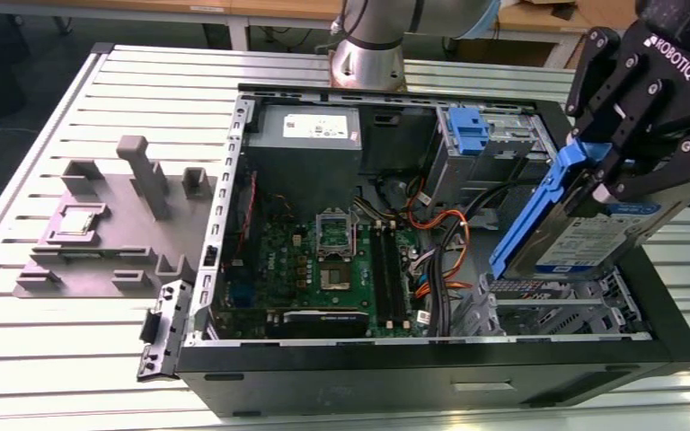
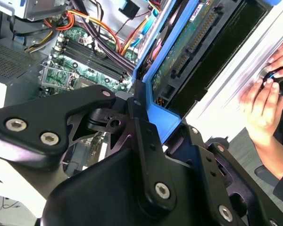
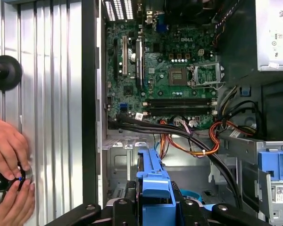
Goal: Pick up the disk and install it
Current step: 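Insert the disk into the insertion slot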
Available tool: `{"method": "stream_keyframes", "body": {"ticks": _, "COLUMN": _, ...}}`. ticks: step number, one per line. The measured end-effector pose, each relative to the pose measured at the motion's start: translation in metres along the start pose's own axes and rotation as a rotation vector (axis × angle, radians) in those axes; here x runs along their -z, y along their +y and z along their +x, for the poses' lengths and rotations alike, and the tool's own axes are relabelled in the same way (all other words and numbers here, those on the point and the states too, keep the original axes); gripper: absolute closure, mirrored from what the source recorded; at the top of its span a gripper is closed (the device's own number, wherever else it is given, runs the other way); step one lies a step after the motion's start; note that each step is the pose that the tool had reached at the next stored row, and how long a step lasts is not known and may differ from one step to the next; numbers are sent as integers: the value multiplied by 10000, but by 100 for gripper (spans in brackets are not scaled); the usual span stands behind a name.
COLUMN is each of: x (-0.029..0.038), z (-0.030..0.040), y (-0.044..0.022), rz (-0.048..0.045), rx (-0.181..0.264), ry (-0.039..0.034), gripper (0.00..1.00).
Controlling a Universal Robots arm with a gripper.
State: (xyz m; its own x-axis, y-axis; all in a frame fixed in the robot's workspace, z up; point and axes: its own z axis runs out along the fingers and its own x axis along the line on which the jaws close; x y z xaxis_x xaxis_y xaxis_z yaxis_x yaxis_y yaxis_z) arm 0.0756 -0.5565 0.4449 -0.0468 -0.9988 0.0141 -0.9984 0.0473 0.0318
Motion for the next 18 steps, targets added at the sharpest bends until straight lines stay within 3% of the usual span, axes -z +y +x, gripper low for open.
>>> {"method": "stream_keyframes", "body": {"ticks": 7, "x": -56, "z": 67, "y": -15, "rz": 0, "rx": 0, "ry": -3, "gripper": 63}}
{"method": "stream_keyframes", "body": {"ticks": 18, "x": -166, "z": 68, "y": -19, "rz": 0, "rx": 8, "ry": 1, "gripper": 63}}
